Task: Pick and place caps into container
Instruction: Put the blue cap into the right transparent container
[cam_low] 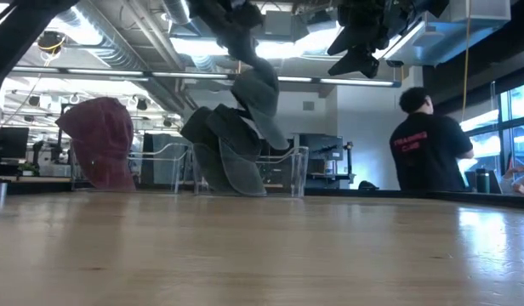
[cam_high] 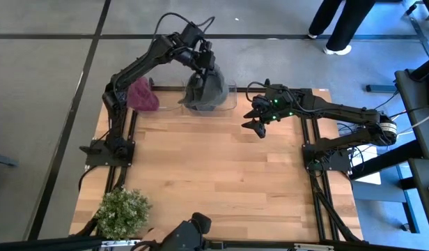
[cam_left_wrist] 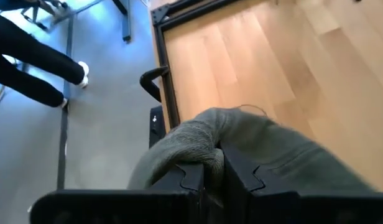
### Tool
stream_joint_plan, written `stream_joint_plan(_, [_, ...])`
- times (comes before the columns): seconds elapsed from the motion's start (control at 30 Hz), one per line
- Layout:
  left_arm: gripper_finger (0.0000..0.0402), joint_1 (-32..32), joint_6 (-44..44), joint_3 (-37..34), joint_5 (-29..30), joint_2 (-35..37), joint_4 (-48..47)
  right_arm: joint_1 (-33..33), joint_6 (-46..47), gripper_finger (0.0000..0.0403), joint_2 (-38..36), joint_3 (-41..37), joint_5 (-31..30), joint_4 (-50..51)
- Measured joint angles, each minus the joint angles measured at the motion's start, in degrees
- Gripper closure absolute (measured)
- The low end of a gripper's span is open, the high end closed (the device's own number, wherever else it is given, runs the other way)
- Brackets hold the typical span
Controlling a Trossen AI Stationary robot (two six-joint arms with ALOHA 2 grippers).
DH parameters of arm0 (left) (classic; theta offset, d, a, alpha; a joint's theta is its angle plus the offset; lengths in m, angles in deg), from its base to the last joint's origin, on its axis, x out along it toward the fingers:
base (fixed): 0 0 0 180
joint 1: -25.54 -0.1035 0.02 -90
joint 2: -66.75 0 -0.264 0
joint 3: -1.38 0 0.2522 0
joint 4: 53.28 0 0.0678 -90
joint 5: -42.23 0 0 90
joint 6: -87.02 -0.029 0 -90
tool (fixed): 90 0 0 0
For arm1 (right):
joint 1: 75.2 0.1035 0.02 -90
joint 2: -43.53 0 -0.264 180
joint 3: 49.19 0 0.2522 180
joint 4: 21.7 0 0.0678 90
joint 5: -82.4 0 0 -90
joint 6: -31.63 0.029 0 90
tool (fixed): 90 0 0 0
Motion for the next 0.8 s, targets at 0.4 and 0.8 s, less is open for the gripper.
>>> stream_joint_plan(0.4, [0.0379,2.7,-14.0,0.0,1.9,-2.9,0.4,0.0,2.1,0.0170,0.0,0.0,0.0,0.0])
stream_joint_plan(0.8, [0.0379,2.7,-21.6,0.0,13.3,-3.8,-6.1,1.1,2.3,0.0170,0.0,0.0,0.0,0.0])
